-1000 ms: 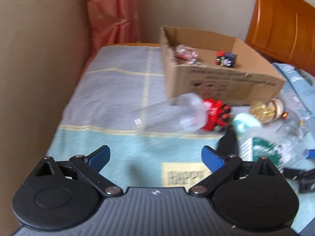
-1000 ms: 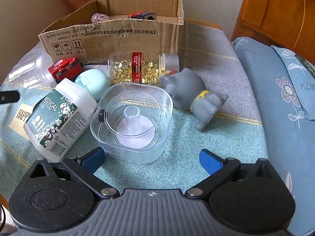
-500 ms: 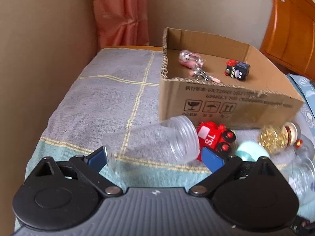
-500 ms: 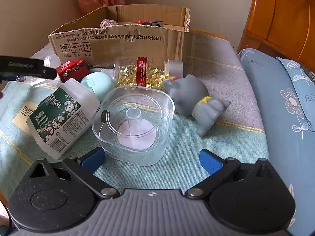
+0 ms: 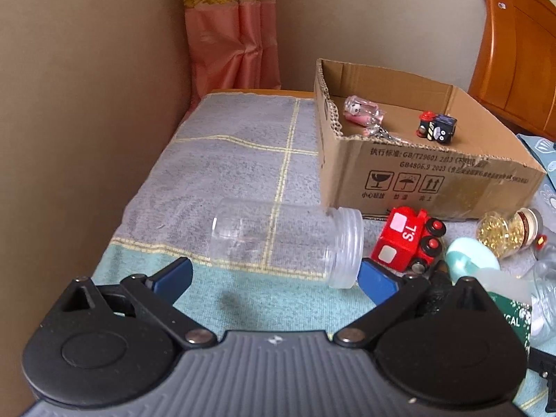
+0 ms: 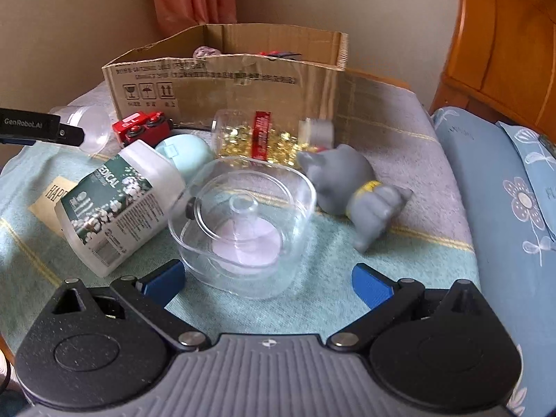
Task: Organize rigid objects
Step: 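Move the left tool to the clear plastic tube while the right tool approaches the clear round container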
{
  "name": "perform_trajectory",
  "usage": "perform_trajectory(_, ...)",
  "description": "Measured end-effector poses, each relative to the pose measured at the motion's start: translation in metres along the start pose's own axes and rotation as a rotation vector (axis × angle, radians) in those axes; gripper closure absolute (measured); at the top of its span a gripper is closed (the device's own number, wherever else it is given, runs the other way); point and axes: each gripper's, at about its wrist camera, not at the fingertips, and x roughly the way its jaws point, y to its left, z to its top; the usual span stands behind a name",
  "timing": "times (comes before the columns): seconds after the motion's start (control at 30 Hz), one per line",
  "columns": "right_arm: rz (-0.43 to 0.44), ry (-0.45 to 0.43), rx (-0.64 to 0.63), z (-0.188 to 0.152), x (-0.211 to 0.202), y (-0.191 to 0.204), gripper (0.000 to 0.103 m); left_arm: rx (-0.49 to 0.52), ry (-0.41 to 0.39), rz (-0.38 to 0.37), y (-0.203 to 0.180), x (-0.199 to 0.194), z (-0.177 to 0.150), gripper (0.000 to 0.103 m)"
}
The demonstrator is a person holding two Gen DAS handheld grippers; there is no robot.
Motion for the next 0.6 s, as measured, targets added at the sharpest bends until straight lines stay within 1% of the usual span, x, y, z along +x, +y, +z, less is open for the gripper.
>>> perform_trajectory(0.13, 0.016, -0.01, -0.015, 0.008, 0.008, 0.006, 0.0, 0.003, 0.011, -0.01, 0.0, 0.007, -0.003, 0.002)
perform_trajectory(0.3, 0.021, -0.063, -0.014, 0.001, 0.009, 0.006, 0.0, 0.011, 0.033, -0.036, 0.006, 0.018, -0.009, 0.002)
perform_trajectory(0.4, 0.013, -0.089, -0.006, -0.003, 0.007, 0.007, 0.0, 0.055, 0.025, -0.038, 0.003, 0.02, -0.01, 0.001)
perform_trajectory(0.47, 0.002, -0.09, 0.003, -0.004, 0.006, 0.008, 0.0, 0.074, 0.019, -0.048, 0.004, 0.02, -0.012, 0.001)
perform_trajectory(0.6, -0.024, -0.062, 0.031, 0.002, 0.008, 0.01, 0.0, 0.102, 0.027, -0.077, 0.007, 0.022, -0.008, 0.001)
